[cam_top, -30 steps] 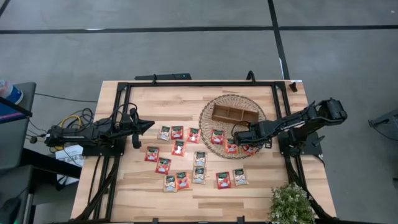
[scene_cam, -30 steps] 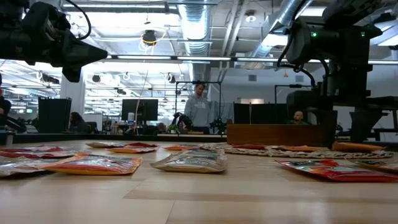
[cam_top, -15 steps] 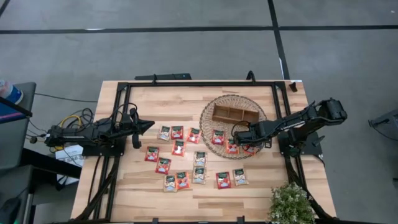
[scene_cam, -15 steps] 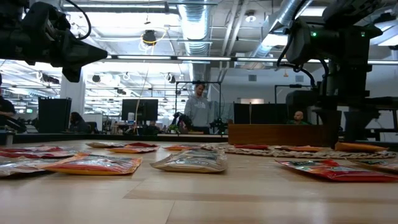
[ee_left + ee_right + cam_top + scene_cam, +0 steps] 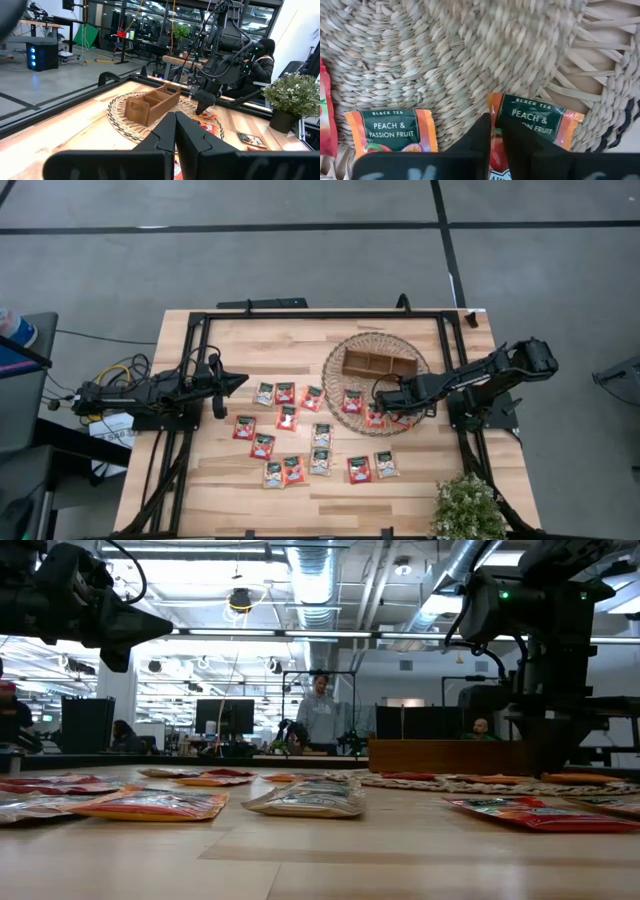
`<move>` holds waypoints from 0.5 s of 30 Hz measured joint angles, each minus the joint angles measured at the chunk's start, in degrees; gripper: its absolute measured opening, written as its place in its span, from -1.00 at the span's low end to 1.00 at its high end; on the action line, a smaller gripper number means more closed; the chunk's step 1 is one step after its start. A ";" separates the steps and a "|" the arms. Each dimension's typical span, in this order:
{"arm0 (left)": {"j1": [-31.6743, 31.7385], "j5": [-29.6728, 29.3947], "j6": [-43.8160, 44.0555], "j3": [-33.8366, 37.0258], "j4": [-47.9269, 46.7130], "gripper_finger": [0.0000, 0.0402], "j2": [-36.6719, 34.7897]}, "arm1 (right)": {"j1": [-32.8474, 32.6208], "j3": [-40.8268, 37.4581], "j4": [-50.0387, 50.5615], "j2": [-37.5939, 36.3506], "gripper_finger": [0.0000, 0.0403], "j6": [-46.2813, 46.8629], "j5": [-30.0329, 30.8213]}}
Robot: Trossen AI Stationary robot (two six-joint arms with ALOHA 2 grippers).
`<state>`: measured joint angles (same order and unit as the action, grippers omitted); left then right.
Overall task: Pick & Place Tea
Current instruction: Put the orange tea pack into the right compartment of the brown organizer
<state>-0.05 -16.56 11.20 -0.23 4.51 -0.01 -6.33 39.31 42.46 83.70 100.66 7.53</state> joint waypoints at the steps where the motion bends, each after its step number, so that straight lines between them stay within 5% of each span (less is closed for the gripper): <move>1: -0.02 0.00 0.00 -0.01 -0.01 -1.00 0.00 | 0.00 0.00 -0.21 0.00 -0.89 -0.28 0.00; 15: -0.01 0.00 0.00 -0.02 -0.04 -1.00 0.00 | -0.02 -0.02 -0.84 0.00 -1.00 -0.75 0.02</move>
<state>-0.07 -16.56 11.20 -0.25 4.47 -0.01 -6.35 39.29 41.62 83.70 99.91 7.55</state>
